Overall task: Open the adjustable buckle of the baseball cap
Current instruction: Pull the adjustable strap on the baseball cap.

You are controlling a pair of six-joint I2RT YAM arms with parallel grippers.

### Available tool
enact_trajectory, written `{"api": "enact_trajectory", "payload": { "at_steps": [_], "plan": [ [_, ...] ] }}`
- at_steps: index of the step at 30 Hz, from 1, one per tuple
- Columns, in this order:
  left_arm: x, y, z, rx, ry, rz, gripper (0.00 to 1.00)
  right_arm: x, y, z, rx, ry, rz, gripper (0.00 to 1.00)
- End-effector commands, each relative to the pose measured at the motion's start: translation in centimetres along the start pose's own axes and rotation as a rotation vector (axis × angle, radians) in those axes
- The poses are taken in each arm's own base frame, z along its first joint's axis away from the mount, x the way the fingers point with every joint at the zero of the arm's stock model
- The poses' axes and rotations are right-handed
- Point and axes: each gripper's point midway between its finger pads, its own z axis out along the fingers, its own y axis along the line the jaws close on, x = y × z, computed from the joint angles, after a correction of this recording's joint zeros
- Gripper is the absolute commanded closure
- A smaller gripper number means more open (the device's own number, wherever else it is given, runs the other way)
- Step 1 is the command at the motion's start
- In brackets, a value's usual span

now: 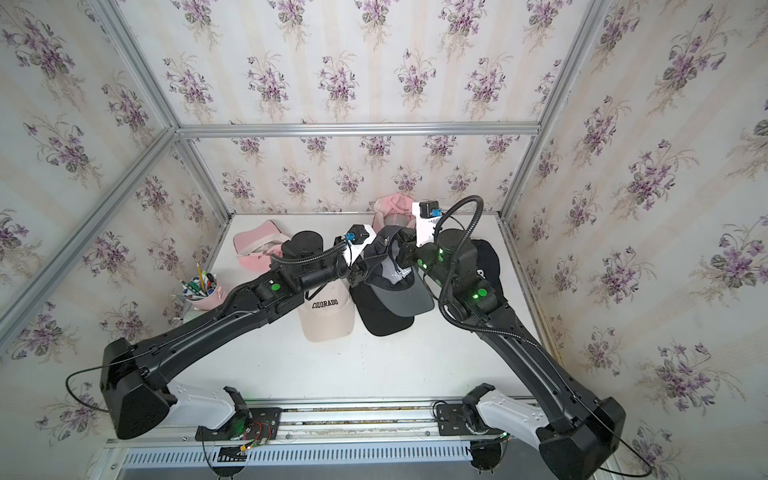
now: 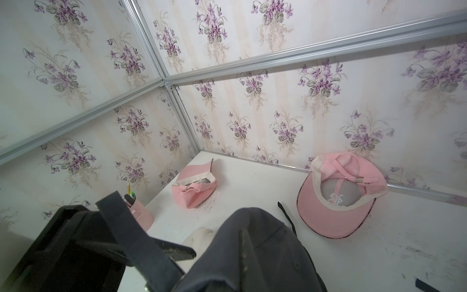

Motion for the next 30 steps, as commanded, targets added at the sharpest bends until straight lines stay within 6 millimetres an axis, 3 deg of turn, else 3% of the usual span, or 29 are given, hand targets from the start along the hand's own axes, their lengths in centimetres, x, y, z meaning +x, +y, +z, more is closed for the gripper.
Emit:
{"api": "enact_trajectory", "payload": {
  "at_steps": [1,8,15,18,19,22,25,30],
  "plan": [
    [-1.4,0.0,-0.1,0.004,-0.049,0.019,0.65,-0.7,0.3,-0.3,-0.011,-0.026,0.009,1.0],
    [-0.9,0.0,-0.2,0.003,-0.018,0.024,0.86,-0.6,0.1,-0.3,-0.001,-0.027,0.003,1.0],
    [-0.8,-0.5,-0.1,0.033,-0.018,-0.005,0.8,-0.8,0.3,-0.3,-0.01,-0.027,0.003,1.0],
    [-1.1,-0.6,-0.1,0.04,-0.03,-0.017,0.64,-0.9,0.3,-0.4,-0.011,-0.031,0.004,1.0],
    [0.0,-0.7,0.8,0.046,-0.008,-0.024,0.62,-0.9,0.3,-0.4,-0.011,-0.031,0.003,1.0],
    [0.6,-0.5,1.4,0.036,0.006,-0.023,0.61,-1.0,0.3,-0.5,-0.01,-0.032,0.007,1.0],
    [0.6,-0.5,1.6,0.039,0.0,-0.028,0.62,-0.9,0.3,-0.6,-0.009,-0.029,0.009,1.0],
    [0.2,-0.4,1.5,0.032,-0.01,-0.034,0.79,-0.5,0.1,-0.7,-0.001,-0.02,0.007,1.0]
  ]
}}
